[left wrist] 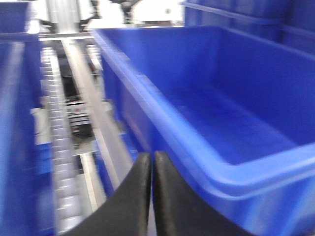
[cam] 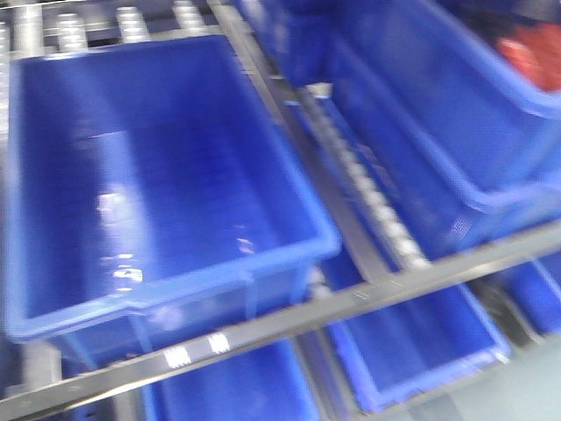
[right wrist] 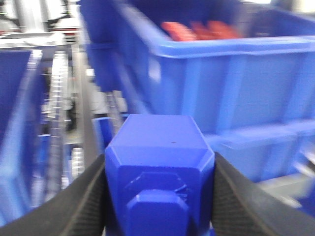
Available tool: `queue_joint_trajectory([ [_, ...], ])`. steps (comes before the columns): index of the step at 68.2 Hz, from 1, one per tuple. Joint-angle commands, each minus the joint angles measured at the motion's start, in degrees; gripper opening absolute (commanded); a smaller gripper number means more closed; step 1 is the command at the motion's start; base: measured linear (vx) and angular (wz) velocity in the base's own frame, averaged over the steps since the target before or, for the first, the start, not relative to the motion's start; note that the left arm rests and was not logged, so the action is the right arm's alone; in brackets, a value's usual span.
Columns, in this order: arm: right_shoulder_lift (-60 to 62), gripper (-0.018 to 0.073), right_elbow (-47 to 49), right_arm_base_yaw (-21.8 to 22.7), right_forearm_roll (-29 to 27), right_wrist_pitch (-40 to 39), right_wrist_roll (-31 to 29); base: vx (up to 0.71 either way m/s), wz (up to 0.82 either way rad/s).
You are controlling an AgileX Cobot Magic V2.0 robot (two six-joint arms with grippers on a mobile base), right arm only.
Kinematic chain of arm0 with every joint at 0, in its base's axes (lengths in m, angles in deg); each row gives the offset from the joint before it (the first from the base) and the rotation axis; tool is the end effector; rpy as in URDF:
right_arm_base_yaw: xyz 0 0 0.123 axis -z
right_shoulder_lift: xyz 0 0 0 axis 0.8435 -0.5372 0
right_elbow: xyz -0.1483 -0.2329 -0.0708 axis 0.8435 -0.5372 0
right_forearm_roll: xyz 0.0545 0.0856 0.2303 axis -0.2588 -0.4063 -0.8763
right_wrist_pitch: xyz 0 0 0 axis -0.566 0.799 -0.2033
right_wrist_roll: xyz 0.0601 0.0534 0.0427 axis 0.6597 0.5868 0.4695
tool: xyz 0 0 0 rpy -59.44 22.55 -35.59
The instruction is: Pour parts from conveyor to right shelf
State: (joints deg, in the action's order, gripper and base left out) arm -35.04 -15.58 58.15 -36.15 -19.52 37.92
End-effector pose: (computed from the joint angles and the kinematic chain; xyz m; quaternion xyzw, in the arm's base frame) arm 0.0664 0.0039 0.2841 -0.0275 0.7336 0.0018 0.6790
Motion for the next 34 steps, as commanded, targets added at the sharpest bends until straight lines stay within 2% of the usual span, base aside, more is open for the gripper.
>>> queue_joint_trajectory([
  [1,-0.5,-0.0009,1.7,0.2,-0.1,-4.9,-0.4,0.14,0.60],
  [34,-0.5,-0.0009,1.7,0.2,-0.1,-4.9,-0.4,0.12,0.47],
])
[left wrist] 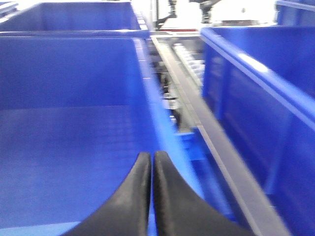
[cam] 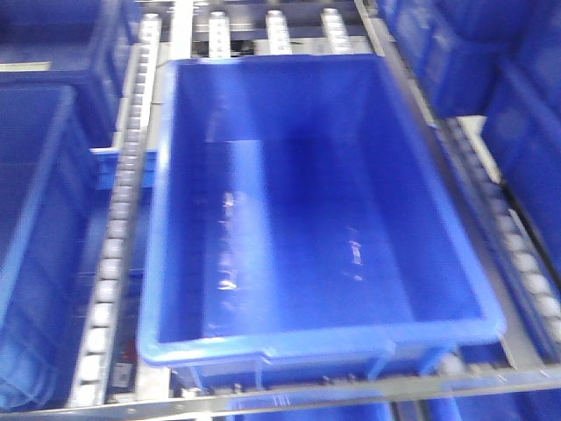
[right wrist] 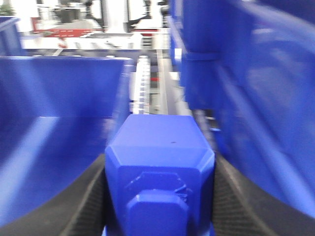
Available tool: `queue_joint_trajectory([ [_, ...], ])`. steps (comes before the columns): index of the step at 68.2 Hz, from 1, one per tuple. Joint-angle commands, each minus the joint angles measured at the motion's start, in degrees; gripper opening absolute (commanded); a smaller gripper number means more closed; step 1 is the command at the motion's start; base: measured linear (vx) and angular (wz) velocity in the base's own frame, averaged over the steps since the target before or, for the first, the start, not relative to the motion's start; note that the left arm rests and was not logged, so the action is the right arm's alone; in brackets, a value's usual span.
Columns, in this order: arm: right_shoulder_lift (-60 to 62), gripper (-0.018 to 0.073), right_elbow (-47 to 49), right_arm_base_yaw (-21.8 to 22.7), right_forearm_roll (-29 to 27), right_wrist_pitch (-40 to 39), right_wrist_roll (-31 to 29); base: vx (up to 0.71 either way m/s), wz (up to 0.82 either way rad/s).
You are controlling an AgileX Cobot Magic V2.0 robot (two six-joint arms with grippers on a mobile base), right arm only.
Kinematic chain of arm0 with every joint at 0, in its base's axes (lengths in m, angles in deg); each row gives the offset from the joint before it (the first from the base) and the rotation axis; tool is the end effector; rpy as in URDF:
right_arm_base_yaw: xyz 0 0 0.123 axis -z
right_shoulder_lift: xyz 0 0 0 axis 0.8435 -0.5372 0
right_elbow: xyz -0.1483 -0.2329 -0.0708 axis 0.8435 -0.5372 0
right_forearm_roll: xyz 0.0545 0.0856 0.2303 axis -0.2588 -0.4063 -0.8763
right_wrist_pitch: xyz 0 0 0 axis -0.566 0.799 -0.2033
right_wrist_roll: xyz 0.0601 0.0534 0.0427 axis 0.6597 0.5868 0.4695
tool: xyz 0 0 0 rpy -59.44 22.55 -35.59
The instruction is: Pour parts from conveyor to right shelf
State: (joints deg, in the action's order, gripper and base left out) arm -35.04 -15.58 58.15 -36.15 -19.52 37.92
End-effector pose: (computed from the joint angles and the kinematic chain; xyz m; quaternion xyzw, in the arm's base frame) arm 0.0664 0.0039 0.2841 -0.0275 0.7336 0.0018 0.6790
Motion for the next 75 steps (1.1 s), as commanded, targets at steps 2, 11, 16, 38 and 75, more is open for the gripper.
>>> queue_joint_trajectory([
  [2,-0.5,-0.0009,1.7,0.2,-0.1,-4.9,-0.4,0.10,0.36],
  [11,-0.5,-0.0009,1.7,0.2,-0.1,-4.9,-0.4,0.08,0.30],
  [16,-0.5,-0.0009,1.7,0.2,-0.1,-4.9,-0.4,0.07,0.21],
  [38,-0.5,-0.0009,1.7,0.2,-0.1,-4.9,-0.4,0.06,0.06],
  [75,-0.5,-0.0009,1.7,0.2,-0.1,-4.9,-0.4,0.06,-0.02],
])
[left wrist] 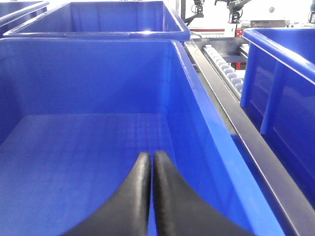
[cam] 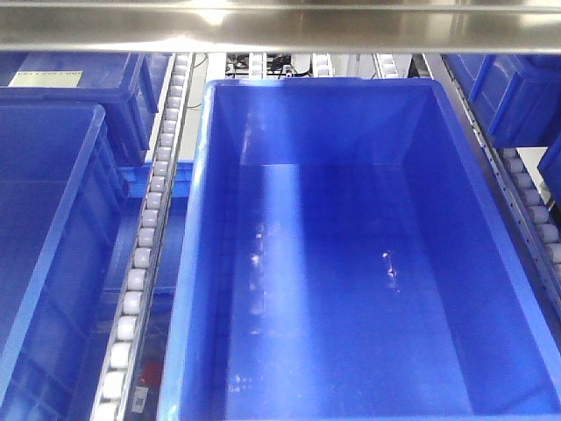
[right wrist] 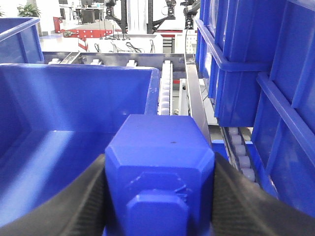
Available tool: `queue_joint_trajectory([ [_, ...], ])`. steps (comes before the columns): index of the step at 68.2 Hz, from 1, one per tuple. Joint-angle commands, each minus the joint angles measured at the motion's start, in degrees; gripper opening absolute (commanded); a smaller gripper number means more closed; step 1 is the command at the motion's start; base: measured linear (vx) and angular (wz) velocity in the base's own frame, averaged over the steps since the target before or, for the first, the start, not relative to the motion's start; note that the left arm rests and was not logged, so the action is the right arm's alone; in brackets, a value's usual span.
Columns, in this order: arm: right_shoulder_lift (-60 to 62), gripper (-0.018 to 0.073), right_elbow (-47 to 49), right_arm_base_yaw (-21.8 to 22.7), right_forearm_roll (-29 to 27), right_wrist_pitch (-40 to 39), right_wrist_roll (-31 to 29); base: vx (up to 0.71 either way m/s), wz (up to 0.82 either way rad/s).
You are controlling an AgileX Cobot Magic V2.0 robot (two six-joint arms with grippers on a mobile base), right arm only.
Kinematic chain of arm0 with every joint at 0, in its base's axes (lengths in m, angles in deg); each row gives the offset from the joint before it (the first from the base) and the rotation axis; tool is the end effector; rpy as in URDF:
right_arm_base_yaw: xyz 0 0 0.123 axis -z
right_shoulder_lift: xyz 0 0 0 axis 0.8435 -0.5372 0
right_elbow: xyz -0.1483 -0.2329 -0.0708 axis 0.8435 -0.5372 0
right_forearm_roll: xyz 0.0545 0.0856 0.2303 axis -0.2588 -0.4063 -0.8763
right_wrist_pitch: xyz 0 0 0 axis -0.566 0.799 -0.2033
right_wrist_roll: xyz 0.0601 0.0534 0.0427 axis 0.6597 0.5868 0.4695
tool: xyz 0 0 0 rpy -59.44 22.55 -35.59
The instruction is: Pour parts from conveyor to right shelf
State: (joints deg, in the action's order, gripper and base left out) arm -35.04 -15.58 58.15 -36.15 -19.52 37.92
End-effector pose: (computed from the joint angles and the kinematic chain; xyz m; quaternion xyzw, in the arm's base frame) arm 0.0664 0.0039 0.2841 -0.0275 0.7336 0.0018 0.6790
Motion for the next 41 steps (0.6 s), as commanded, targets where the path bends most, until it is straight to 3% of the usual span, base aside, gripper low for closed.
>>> queue_joint_trajectory([
  [1,-0.5,-0.0009,1.7,0.2,-0.1,-4.9,-0.4,0.08,-0.02],
  [41,-0.5,-0.0009,1.7,0.2,-0.1,-4.9,-0.4,0.05,-0.01],
])
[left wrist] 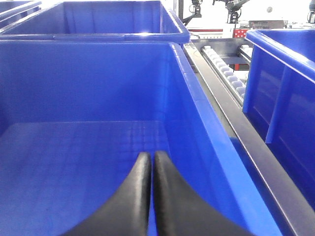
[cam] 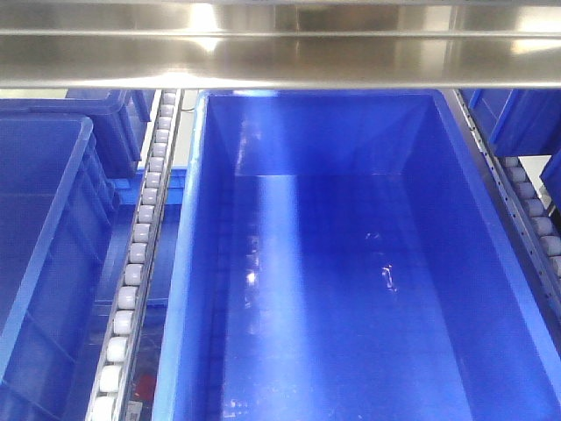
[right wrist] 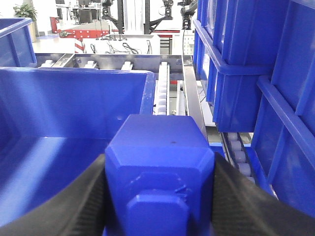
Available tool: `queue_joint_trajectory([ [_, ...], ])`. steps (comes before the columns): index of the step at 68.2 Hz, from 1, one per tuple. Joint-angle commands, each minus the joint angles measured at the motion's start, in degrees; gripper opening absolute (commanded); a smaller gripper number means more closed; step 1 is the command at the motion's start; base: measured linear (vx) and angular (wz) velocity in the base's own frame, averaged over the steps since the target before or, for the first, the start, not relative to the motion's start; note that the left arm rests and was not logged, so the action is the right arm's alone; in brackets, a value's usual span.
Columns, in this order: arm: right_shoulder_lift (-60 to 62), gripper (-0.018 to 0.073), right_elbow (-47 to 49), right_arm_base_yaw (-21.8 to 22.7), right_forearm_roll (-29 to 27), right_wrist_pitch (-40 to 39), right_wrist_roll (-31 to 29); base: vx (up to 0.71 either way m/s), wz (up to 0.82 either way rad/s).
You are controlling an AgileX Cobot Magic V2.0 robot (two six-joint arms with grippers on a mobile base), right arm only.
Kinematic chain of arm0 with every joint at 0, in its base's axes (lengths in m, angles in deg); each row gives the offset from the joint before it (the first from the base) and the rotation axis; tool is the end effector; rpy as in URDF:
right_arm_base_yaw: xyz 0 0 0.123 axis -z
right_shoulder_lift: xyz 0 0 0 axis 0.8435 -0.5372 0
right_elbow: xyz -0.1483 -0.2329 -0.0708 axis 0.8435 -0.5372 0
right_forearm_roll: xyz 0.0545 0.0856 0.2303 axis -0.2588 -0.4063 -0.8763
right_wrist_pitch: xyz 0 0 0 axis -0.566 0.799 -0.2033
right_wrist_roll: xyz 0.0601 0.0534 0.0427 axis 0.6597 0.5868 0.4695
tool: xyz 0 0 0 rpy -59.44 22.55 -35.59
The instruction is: Pour parts from conveyor to right shelf
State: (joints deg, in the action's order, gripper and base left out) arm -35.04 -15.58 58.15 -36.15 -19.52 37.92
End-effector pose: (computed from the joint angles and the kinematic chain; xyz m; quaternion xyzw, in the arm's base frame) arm 0.0664 0.0039 0.2841 -0.0275 0.7336 0.0018 0.6790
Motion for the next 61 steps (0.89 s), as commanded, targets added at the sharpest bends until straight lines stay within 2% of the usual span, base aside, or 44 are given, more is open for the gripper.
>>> queue_joint_trajectory([
  [1,-0.5,-0.0009,1.7,0.2,-0.1,-4.9,-0.4,0.01,0.00],
  [61,-0.5,-0.0009,1.7,0.2,-0.1,-4.9,-0.4,0.00,0.00],
])
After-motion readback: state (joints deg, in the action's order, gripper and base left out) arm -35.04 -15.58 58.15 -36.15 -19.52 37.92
